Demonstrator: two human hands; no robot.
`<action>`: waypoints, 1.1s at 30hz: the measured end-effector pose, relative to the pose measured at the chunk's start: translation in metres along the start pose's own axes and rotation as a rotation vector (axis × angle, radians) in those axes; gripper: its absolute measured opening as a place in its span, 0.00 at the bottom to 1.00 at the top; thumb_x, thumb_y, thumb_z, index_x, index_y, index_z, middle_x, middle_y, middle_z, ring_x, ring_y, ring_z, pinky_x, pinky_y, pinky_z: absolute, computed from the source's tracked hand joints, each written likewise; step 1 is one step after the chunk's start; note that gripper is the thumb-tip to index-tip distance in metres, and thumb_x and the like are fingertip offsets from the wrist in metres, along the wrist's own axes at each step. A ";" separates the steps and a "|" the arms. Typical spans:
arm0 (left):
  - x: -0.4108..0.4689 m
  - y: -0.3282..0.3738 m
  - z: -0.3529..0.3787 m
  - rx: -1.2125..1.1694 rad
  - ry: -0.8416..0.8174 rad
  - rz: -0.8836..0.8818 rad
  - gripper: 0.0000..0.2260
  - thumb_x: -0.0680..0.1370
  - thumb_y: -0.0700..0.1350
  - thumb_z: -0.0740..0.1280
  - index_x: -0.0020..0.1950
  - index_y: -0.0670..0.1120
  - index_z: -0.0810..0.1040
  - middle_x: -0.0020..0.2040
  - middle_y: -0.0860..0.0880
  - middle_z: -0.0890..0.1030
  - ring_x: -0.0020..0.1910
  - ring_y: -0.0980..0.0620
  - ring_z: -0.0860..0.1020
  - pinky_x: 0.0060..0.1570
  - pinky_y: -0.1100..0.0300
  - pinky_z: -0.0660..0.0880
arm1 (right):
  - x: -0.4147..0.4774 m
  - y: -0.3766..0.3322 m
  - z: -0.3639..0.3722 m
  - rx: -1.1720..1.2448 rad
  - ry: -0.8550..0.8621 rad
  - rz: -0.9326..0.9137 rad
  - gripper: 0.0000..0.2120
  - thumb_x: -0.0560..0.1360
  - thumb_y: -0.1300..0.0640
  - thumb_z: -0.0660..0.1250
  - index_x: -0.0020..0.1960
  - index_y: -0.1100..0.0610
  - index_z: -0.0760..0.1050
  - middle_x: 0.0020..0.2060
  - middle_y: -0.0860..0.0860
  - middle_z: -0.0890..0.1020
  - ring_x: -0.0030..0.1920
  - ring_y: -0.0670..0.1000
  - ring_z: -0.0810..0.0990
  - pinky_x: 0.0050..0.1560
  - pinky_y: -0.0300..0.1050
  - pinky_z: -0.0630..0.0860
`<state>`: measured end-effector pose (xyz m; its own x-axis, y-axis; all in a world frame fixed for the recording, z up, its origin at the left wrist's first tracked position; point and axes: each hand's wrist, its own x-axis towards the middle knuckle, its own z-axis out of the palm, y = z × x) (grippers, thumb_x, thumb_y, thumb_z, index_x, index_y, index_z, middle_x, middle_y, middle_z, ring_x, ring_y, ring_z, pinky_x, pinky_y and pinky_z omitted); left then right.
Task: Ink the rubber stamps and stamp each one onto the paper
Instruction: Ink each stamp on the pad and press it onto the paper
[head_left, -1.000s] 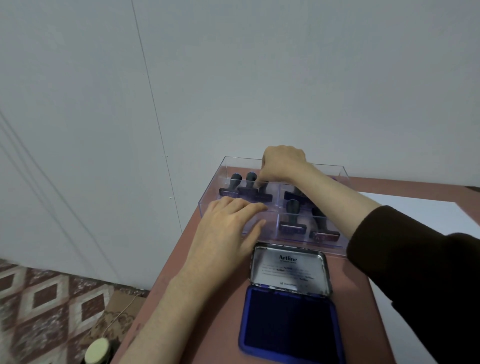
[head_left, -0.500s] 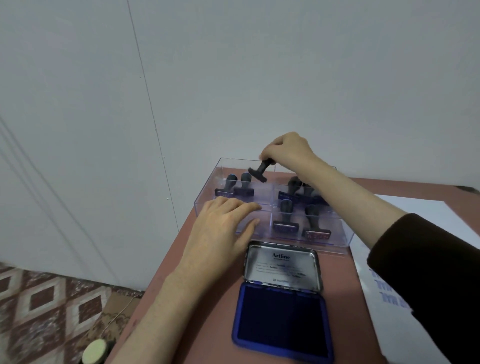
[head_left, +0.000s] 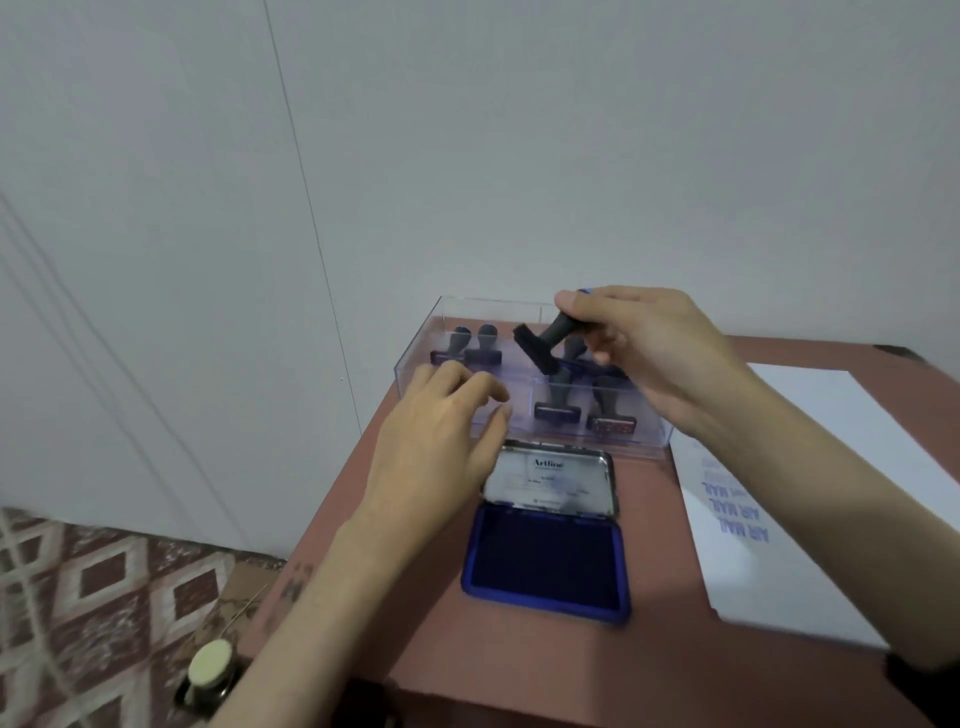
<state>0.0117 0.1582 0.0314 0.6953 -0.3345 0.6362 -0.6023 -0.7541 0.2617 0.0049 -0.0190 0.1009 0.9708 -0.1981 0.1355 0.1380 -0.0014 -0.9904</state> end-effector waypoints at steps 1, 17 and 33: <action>-0.003 0.001 0.000 -0.017 -0.068 -0.037 0.10 0.77 0.53 0.60 0.48 0.50 0.78 0.44 0.53 0.76 0.46 0.52 0.72 0.42 0.59 0.72 | -0.011 0.003 0.000 -0.060 0.001 -0.029 0.05 0.70 0.57 0.73 0.39 0.59 0.81 0.33 0.52 0.79 0.28 0.45 0.70 0.30 0.35 0.66; -0.021 -0.003 0.024 -0.016 -0.220 -0.150 0.14 0.77 0.55 0.62 0.58 0.52 0.77 0.52 0.51 0.73 0.52 0.51 0.73 0.43 0.58 0.69 | -0.089 0.050 0.000 -0.715 -0.166 -0.360 0.04 0.71 0.52 0.71 0.42 0.50 0.76 0.31 0.55 0.78 0.30 0.49 0.69 0.32 0.37 0.64; -0.022 -0.003 0.026 0.005 -0.202 -0.112 0.13 0.78 0.53 0.61 0.58 0.49 0.76 0.53 0.49 0.73 0.52 0.50 0.73 0.41 0.60 0.66 | -0.087 0.059 0.006 -0.820 -0.304 -0.608 0.12 0.71 0.55 0.67 0.42 0.41 0.66 0.30 0.31 0.73 0.30 0.37 0.72 0.35 0.26 0.64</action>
<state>0.0090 0.1534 -0.0023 0.8223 -0.3544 0.4451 -0.5154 -0.7954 0.3188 -0.0702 0.0044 0.0312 0.8073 0.3111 0.5015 0.5517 -0.6997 -0.4540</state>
